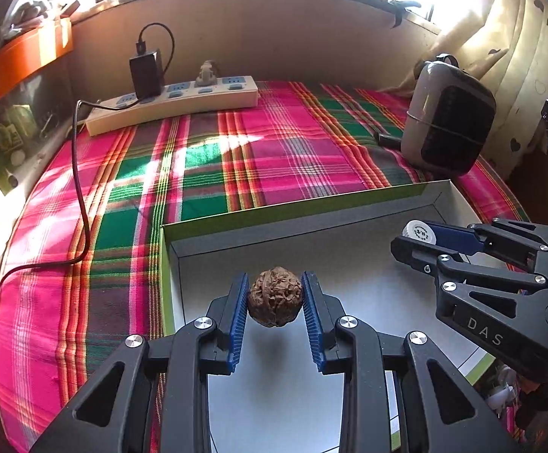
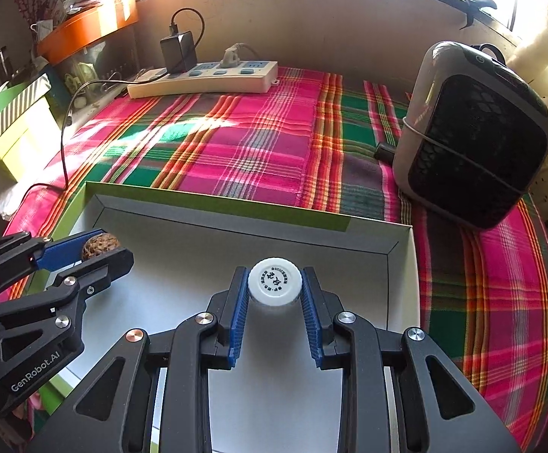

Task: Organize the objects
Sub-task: 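Carry the walnut with the left gripper while the right gripper carries the jar over the white box, then open the left gripper to drop the walnut while the right gripper releases the jar into the box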

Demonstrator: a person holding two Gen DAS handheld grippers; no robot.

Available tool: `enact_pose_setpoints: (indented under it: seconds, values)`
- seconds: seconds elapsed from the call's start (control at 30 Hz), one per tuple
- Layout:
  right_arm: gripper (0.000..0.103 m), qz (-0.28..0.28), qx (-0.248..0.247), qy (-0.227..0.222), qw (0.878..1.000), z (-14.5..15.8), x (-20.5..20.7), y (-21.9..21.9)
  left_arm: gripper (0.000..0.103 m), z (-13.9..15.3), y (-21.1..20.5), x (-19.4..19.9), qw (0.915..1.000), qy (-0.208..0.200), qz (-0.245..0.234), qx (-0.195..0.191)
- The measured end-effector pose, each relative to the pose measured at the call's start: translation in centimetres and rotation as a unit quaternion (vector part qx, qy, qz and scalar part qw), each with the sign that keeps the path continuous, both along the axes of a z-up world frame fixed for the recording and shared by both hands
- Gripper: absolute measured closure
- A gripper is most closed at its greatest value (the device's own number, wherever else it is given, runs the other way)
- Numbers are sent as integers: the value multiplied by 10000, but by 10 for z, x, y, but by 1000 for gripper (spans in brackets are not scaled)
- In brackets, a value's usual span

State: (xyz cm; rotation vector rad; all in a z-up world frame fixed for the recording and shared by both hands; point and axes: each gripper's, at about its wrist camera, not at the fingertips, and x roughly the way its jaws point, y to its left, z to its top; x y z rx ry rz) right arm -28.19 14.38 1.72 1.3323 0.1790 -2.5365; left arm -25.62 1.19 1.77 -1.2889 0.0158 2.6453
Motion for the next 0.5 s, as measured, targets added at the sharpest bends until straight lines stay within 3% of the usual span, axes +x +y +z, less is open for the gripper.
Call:
enact_pose_setpoints:
  seconds: [0.5]
  values:
    - [74,-43,101,-35,9999,-6,-5,-4,76,-3,0,-3,10000,-62,-5,-24]
